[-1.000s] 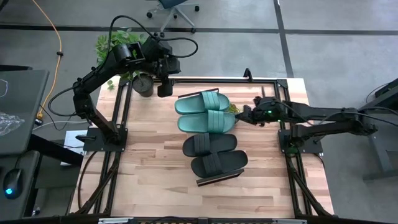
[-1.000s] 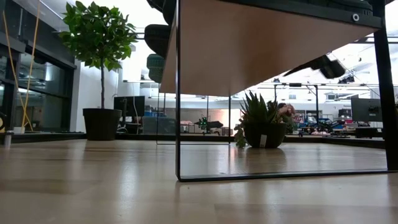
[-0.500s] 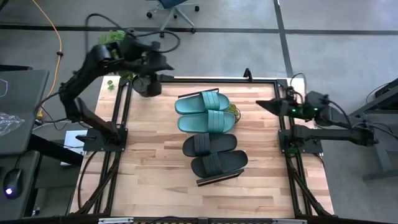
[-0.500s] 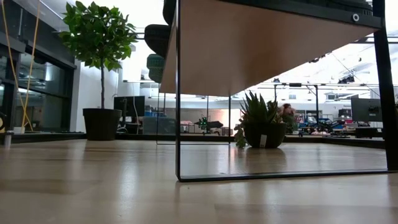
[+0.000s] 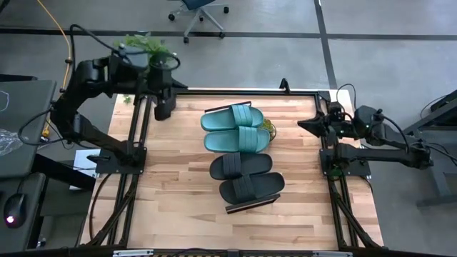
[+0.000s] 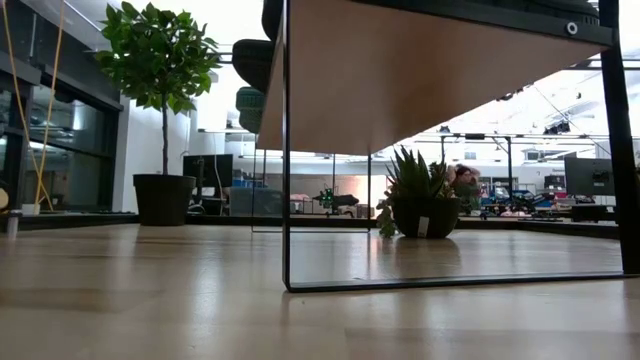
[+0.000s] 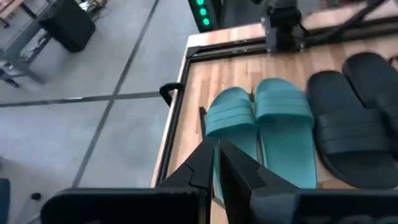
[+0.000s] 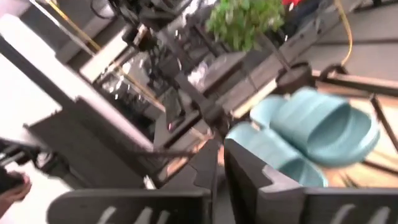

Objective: Pick and place slides into the shelf
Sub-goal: Return to Home Position

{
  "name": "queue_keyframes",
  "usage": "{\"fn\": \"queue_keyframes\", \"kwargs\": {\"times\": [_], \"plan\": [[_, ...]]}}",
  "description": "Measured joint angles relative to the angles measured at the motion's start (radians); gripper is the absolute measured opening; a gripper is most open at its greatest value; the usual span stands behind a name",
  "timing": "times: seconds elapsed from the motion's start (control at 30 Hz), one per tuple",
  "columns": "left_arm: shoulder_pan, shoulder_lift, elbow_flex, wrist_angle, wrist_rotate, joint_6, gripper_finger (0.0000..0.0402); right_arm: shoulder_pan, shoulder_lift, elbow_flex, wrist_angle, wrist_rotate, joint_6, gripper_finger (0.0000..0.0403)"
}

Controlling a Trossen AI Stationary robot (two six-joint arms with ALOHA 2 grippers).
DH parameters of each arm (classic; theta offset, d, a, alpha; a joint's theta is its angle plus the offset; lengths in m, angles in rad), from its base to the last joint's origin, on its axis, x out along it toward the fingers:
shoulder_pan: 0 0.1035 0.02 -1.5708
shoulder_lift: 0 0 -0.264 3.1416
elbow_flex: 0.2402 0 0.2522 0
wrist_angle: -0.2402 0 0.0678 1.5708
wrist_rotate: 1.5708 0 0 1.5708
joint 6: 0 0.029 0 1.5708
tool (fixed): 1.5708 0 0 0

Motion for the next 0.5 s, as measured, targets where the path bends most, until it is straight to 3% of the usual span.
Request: {"fn": "queue_keyframes", "kwargs": {"times": [0.1, 0.23, 0.5], "plan": [[-0.088, -0.009, -0.061, 0.008, -0.084, -0.015, 0.0003, 0.000, -0.001, 0.000, -0.053, -0.047, -0.002, 0.0011], [-0.169, -0.080, -0.248, 0.146, -0.149, -0.068, 0.0005, 0.000, -0.023, 0.000, -0.076, -0.103, -0.015, 0.0005], [-0.189, -0.364, -0.741, 0.618, -0.106, -0.186, 0.0001, 0.000, -0.170, 0.000, -0.129, -0.088, -0.066, 0.0000]]}}
